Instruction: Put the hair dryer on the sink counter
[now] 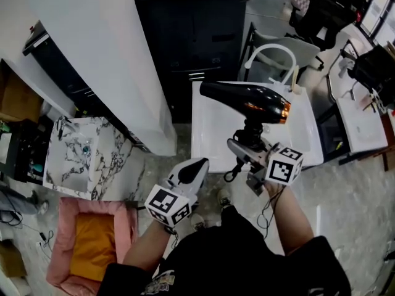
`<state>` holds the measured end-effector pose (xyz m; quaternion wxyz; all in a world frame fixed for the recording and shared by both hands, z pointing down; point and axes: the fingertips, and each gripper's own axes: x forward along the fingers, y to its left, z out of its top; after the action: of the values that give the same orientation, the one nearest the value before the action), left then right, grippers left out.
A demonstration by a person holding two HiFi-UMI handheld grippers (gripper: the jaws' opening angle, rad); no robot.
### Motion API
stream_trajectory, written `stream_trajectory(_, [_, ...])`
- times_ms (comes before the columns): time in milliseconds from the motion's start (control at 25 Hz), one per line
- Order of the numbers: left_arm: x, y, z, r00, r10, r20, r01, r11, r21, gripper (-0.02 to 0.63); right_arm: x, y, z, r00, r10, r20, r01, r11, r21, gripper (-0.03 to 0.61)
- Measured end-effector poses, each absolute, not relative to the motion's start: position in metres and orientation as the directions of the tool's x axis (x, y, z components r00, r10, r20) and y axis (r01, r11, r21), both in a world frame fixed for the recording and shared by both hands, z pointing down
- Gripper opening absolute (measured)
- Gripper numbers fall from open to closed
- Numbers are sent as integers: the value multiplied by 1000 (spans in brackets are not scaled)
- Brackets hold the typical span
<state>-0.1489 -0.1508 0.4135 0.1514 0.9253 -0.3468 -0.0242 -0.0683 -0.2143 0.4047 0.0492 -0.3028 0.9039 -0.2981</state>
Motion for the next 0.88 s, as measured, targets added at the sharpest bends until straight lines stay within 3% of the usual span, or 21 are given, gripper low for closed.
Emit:
stream_trajectory(600, [-97,-210,428,709,-698,101,-694,-666,273,3,-46,-293,438,-891,-445,92,-408,691,-596,227])
stream_trajectory(880, [-82,-231,439,697,-706,126,-710,-652,267,3,-36,-325,489,-887,-432,162,-419,604,-678,227])
